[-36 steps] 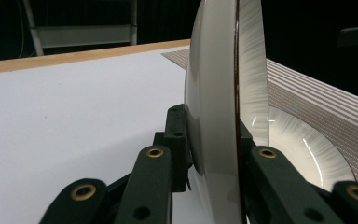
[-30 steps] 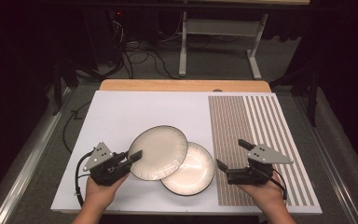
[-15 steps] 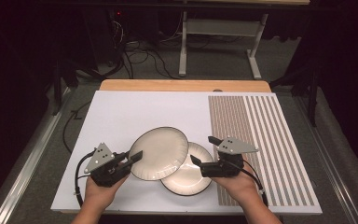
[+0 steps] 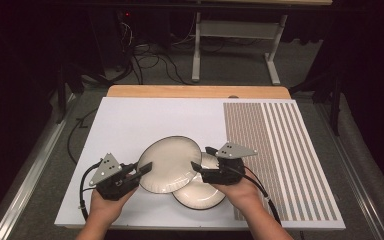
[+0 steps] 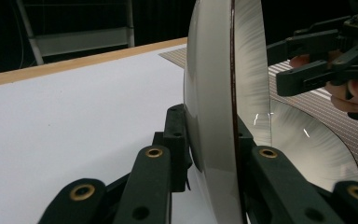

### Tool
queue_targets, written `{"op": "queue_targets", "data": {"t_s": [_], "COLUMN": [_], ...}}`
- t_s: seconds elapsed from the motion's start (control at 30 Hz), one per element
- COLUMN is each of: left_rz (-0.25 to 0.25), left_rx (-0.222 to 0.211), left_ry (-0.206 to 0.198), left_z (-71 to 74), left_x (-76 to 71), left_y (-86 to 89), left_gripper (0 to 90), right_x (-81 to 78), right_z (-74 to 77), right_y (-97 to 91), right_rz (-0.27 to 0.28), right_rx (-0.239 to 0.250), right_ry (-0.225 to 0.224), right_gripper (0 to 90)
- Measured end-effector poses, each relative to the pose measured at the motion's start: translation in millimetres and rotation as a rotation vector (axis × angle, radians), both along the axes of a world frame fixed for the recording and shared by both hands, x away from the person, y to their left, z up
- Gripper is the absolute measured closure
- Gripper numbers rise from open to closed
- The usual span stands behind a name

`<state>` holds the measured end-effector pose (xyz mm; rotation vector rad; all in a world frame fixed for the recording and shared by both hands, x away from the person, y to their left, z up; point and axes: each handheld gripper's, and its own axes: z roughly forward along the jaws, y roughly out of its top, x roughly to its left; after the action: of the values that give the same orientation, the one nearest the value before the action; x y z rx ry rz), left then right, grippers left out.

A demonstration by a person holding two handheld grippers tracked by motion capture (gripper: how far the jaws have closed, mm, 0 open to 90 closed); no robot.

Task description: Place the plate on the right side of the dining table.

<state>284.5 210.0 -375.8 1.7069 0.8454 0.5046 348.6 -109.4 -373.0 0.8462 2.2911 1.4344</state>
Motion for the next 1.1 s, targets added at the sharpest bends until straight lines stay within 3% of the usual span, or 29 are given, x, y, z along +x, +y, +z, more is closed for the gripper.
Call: {"op": "queue_targets", "data": {"t_s": [0.33, 0.47, 0.8, 1.1], "left_rz": [-0.004, -0.004, 0.001, -0.004], "left_rx": [0.014, 0.007, -0.002, -0.051], "left_ry": [-0.005, -0.002, 0.009, 0.039], "left_z": [0.2, -0.7, -0.8, -1.1], "left_x": [-1.5, -1.1, -2.3, -2.9], "left_y": [1.5, 2.3, 2.9, 6.0], "left_gripper": [75.8, 75.8, 76.0, 78.1], "right_x": [5.2, 5.6, 6.4, 5.6], "right_z": [-4.9, -6.2, -8.4, -6.1], "right_y": [6.6, 7.5, 8.6, 5.4], "right_rz": [-0.001, 0.006, 0.009, 0.005], "right_rx": [0.002, 0.009, 0.031, 0.072], "right_ry": [0.078, 0.090, 0.114, 0.159], "right_gripper": [61.4, 69.7, 80.3, 84.3]}}
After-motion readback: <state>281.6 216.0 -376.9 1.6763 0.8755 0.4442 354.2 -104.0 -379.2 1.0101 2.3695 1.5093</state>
